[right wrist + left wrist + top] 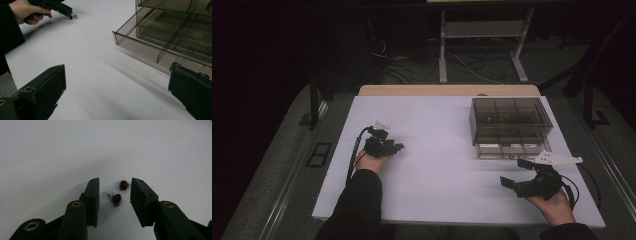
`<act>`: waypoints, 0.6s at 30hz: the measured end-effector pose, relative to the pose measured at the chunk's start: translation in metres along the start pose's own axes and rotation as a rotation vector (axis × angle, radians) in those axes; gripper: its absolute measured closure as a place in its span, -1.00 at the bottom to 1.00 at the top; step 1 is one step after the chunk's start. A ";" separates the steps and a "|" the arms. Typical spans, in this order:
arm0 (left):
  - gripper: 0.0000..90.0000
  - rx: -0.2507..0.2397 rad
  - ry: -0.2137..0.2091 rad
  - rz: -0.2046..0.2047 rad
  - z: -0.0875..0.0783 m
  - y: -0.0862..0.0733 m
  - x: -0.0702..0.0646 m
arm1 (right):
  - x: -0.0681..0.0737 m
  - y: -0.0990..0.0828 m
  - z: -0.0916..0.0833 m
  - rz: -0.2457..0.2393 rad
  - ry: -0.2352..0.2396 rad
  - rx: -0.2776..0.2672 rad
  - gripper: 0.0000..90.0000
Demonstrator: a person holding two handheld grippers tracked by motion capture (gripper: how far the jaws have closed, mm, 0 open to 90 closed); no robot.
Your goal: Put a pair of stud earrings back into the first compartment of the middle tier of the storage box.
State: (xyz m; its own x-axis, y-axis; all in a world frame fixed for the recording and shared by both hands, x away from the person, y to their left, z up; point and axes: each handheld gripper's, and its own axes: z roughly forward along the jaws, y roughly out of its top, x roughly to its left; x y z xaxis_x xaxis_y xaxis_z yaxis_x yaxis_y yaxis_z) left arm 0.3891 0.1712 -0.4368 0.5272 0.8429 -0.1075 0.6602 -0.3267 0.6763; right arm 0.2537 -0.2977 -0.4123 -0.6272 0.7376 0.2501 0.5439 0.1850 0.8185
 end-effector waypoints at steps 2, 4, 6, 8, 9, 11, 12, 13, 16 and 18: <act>0.44 0.003 0.008 0.000 0.002 0.000 -0.001 | 0.000 0.000 0.000 0.000 -0.001 0.000 -0.99; 0.54 0.022 0.020 0.012 0.004 -0.001 -0.001 | 0.000 0.000 0.000 -0.001 -0.002 -0.001 -0.99; 0.58 0.023 0.025 0.011 0.005 -0.001 -0.002 | 0.000 0.000 0.000 -0.001 -0.002 -0.002 -0.99; 0.66 0.034 0.046 0.024 0.005 -0.001 -0.002 | 0.000 0.000 0.000 -0.001 -0.003 -0.002 -0.99; 0.69 0.034 0.046 0.024 0.005 -0.001 -0.002 | 0.000 0.000 0.000 -0.001 -0.003 -0.002 -0.99; 0.71 0.035 0.047 0.024 0.006 -0.001 -0.002 | 0.000 0.000 0.000 -0.001 -0.002 -0.004 -0.99; 0.72 0.036 0.045 0.020 0.006 -0.001 -0.001 | 0.000 0.000 0.000 -0.001 -0.003 -0.004 -0.99; 0.73 0.036 0.043 0.019 0.005 -0.001 -0.001 | 0.000 0.000 0.000 -0.001 -0.003 -0.004 -0.99; 0.74 0.035 0.035 0.016 0.006 -0.001 0.000 | 0.000 0.000 0.000 -0.001 -0.002 -0.003 -0.99; 0.75 0.034 0.028 0.010 0.006 -0.001 0.001 | 0.000 0.000 0.000 -0.001 -0.002 -0.003 -0.99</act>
State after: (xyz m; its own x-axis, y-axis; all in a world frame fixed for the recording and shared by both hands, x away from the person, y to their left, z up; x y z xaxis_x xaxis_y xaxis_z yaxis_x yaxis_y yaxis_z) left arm 0.3924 0.1701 -0.4414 0.5187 0.8512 -0.0803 0.6731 -0.3487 0.6522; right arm 0.2537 -0.2980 -0.4125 -0.6267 0.7387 0.2480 0.5416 0.1841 0.8202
